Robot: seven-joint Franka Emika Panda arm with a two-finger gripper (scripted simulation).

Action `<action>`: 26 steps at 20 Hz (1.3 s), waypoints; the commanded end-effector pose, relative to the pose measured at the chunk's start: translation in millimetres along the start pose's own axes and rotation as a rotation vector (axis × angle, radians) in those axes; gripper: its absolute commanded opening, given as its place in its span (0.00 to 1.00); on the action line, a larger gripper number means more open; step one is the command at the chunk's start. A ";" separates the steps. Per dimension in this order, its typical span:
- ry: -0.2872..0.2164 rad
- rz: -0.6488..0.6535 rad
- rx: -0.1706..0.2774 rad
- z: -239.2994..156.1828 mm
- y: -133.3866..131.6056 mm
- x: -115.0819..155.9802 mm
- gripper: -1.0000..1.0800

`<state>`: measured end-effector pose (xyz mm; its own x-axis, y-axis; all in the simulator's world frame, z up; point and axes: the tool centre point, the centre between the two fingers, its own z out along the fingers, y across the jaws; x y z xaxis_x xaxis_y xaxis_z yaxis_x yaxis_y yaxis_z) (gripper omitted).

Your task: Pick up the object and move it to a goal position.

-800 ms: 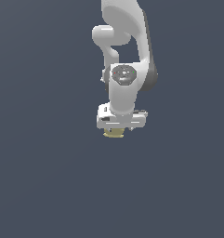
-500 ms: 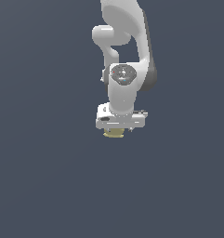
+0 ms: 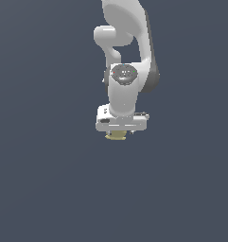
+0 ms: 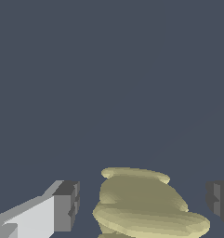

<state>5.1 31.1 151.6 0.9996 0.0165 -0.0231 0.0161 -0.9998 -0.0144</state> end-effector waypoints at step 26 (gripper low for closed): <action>0.005 -0.407 -0.001 2.0 5.9 -18.7 0.96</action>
<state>-11.7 25.4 150.2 0.9277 0.3731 -0.0120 0.3729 -0.9277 -0.0199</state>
